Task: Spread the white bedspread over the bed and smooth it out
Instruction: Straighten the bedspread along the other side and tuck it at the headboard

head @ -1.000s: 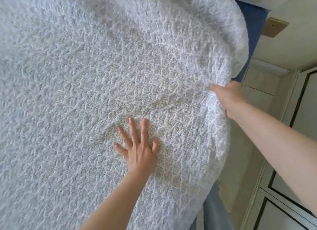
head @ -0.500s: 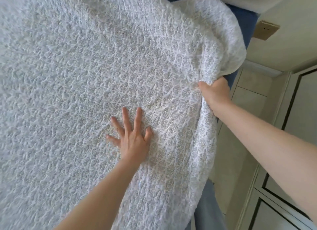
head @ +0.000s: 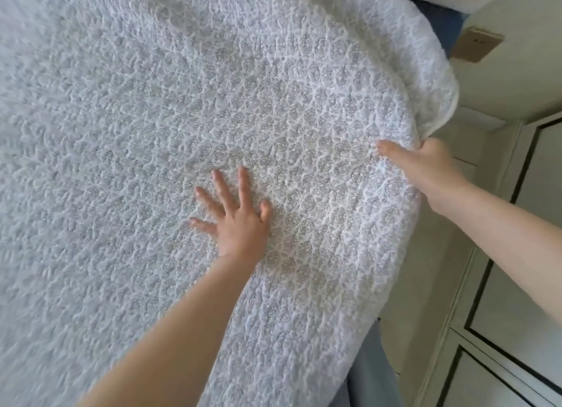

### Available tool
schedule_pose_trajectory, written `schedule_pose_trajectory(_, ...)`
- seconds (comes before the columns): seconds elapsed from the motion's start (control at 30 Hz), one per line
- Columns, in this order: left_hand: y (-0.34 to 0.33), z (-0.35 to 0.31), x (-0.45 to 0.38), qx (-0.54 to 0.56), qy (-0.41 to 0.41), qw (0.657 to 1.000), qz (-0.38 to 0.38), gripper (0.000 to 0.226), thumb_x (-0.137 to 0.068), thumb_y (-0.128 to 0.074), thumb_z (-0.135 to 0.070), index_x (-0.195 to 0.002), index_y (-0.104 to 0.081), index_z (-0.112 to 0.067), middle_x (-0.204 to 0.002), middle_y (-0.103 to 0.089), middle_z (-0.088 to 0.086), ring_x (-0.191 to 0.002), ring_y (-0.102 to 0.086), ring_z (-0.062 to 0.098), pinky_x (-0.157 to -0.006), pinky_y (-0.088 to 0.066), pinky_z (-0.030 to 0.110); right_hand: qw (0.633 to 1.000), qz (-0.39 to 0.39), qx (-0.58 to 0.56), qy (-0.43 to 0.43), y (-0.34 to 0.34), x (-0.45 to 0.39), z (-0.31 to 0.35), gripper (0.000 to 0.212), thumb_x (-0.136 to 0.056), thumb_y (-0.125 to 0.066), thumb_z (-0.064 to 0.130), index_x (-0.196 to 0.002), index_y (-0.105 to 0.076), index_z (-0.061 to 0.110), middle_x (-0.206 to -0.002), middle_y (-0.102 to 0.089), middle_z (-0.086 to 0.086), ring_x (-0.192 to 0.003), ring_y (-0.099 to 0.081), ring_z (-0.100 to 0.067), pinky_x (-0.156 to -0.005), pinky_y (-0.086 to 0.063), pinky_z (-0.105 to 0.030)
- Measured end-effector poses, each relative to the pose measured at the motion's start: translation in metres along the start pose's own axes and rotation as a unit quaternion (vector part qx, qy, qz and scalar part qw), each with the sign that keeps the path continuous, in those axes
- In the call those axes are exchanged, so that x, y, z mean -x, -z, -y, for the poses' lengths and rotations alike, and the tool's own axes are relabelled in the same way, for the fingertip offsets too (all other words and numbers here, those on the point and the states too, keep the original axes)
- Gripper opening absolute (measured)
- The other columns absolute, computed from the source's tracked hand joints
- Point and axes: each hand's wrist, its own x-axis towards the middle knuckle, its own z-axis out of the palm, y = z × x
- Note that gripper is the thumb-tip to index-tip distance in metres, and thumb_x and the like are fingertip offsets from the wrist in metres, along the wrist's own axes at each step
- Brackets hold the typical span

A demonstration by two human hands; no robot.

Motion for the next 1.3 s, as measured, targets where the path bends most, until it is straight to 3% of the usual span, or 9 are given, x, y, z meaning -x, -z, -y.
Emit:
schedule_pose_trajectory(0.2, 0.001, -0.033, -0.01, 0.031, 0.027, 0.999, -0.004, 0.076, -0.092, -0.011, -0.06, -0.145, 0.036, -0.033, -0.154, 0.042, 0.008, -0.139, 0.035, 0.042, -0.109, 0.009, 0.074, 0.982, 0.047, -0.184, -0.005, 0.014, 0.001, 0.017, 0.046, -0.072, -0.085, 0.027, -0.113, -0.065, 0.016, -0.101, -0.074, 0.003, -0.088, -0.072, -0.012, -0.077, -0.056, -0.033)
schedule_pose_trajectory(0.47, 0.005, -0.083, -0.03, 0.014, -0.021, 1.0, 0.003, 0.079, -0.094, -0.014, -0.063, -0.146, 0.037, -0.031, -0.153, 0.045, 0.002, -0.139, 0.039, 0.037, -0.109, 0.012, 0.072, 0.969, -0.062, -0.193, -0.141, 0.056, -0.035, -0.054, 0.086, -0.036, -0.093, 0.058, -0.102, -0.066, 0.01, -0.098, -0.072, -0.006, -0.088, -0.07, -0.024, -0.083, -0.057, -0.041)
schedule_pose_trajectory(0.57, 0.009, -0.116, -0.04, 0.01, -0.045, 0.999, 0.021, 0.08, -0.095, -0.02, -0.064, -0.146, 0.035, -0.036, -0.152, 0.046, 0.002, -0.139, 0.038, 0.039, -0.108, 0.015, 0.071, 0.97, -0.002, -0.176, -0.166, 0.061, -0.047, -0.058, 0.077, -0.052, -0.087, 0.061, -0.107, -0.063, 0.012, -0.104, -0.07, -0.008, -0.095, -0.068, -0.027, -0.09, -0.054, -0.049)
schedule_pose_trajectory(0.7, 0.009, -0.148, -0.051, 0.014, -0.001, 0.999, 0.035, 0.081, -0.091, -0.015, -0.071, -0.143, 0.037, -0.039, -0.152, 0.045, 0.003, -0.139, 0.037, 0.043, -0.107, 0.009, 0.076, 0.945, 0.098, -0.246, -0.194, 0.084, -0.055, -0.058, 0.044, -0.092, -0.062, 0.034, -0.122, -0.059, 0.003, -0.105, -0.07, -0.014, -0.093, -0.068, -0.028, -0.079, -0.054, -0.042)
schedule_pose_trajectory(0.8, 0.008, -0.155, -0.053, 0.009, 0.037, 0.998, 0.044, 0.082, -0.089, -0.012, -0.074, -0.141, 0.041, -0.039, -0.15, 0.048, 0.003, -0.138, 0.037, 0.043, -0.106, 0.006, 0.078, 0.938, 0.12, -0.255, -0.2, 0.104, -0.057, -0.068, 0.037, -0.095, -0.058, 0.027, -0.121, -0.059, 0.001, -0.118, -0.068, -0.017, -0.104, -0.066, -0.03, -0.079, -0.054, -0.039)
schedule_pose_trajectory(0.93, 0.009, -0.156, -0.052, -0.005, 0.047, 0.997, 0.054, 0.082, -0.089, -0.009, -0.076, -0.138, 0.045, -0.039, -0.145, 0.053, 0.002, -0.137, 0.039, 0.043, -0.106, 0.007, 0.077, 0.965, 0.139, -0.127, -0.183, 0.106, -0.072, -0.063, 0.011, -0.092, -0.059, 0.001, -0.102, -0.063, 0.003, -0.119, -0.065, -0.025, -0.09, -0.066, -0.029, -0.08, -0.056, -0.039)
schedule_pose_trajectory(1.0, 0.009, -0.159, -0.052, -0.011, 0.054, 0.997, 0.055, 0.082, -0.089, -0.008, -0.076, -0.137, 0.046, -0.038, -0.144, 0.055, 0.002, -0.136, 0.04, 0.043, -0.107, 0.007, 0.077, 0.963, 0.146, -0.166, -0.154, 0.107, -0.094, -0.024, 0.031, -0.083, -0.061, -0.007, -0.11, -0.06, 0.006, -0.118, -0.067, -0.019, -0.101, -0.067, -0.031, -0.091, -0.053, -0.047)
schedule_pose_trajectory(1.17, 0.009, -0.161, -0.053, -0.016, 0.055, 0.997, 0.055, 0.082, -0.089, -0.009, -0.075, -0.137, 0.046, -0.038, -0.143, 0.056, 0.002, -0.136, 0.04, 0.042, -0.107, 0.007, 0.076, 0.97, 0.152, -0.178, -0.055, 0.109, -0.148, 0.061, 0.055, -0.064, -0.081, 0.036, -0.11, -0.069, 0.008, -0.105, -0.074, -0.01, -0.097, -0.071, -0.027, -0.096, -0.051, -0.048)
schedule_pose_trajectory(1.3, 0.006, -0.157, -0.056, -0.011, 0.051, 0.998, 0.033, 0.084, -0.09, -0.015, -0.074, -0.14, 0.042, -0.038, -0.147, 0.052, 0.001, -0.139, 0.038, 0.038, -0.108, 0.008, 0.074, 0.976, 0.164, -0.143, -0.018, 0.102, -0.167, 0.097, 0.049, -0.073, -0.08, 0.044, -0.104, -0.067, 0.008, -0.103, -0.074, -0.008, -0.095, -0.071, -0.027, -0.096, -0.052, -0.046)
